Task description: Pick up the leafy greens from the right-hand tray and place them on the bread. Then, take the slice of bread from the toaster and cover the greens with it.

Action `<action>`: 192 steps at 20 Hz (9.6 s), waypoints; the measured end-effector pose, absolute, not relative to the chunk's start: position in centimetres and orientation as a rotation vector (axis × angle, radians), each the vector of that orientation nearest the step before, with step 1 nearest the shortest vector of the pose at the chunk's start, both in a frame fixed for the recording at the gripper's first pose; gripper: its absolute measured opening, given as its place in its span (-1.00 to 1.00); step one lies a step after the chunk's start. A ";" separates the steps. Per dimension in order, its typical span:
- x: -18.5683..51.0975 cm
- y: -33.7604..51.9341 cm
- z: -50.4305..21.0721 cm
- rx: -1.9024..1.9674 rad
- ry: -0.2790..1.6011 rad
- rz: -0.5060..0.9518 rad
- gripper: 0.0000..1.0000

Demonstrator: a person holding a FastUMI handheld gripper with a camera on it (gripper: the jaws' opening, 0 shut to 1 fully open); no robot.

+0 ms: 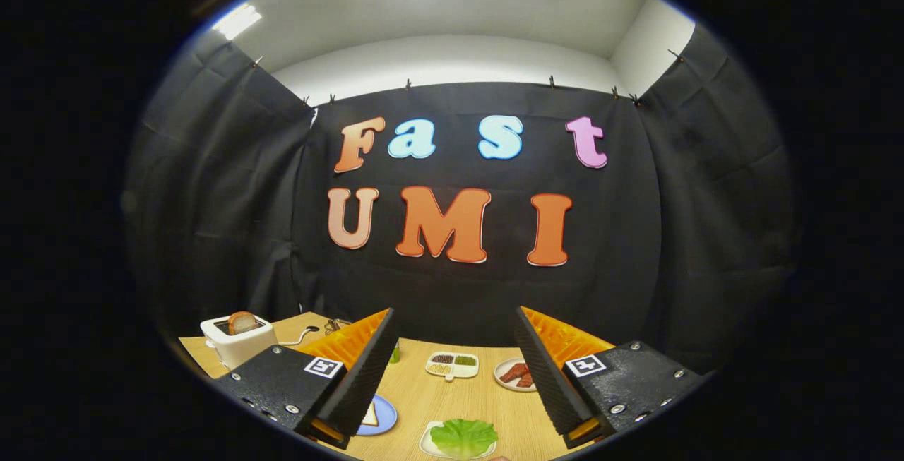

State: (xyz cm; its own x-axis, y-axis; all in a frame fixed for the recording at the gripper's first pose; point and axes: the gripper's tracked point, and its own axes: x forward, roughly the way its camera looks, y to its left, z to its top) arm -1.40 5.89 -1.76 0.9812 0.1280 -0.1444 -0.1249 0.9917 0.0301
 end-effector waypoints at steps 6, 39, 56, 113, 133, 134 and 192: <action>0.0 6.5 -5.9 0.074 0.246 0.194 0.97; -3.5 6.4 -35.5 0.010 1.266 0.255 0.95; -3.4 6.2 -42.0 -0.076 1.377 0.225 0.66; -0.8 29.6 -36.2 -0.029 1.177 0.540 -0.33; -1.4 37.1 -27.1 0.017 1.130 0.602 0.54; -1.5 37.8 -26.3 0.016 1.127 0.612 0.64; 2.2 51.2 -13.6 0.488 1.147 0.621 -0.73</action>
State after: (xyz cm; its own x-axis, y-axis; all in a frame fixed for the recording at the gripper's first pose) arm 2.21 51.23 -13.63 0.2785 0.6764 -0.6819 -0.2017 0.7353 0.6470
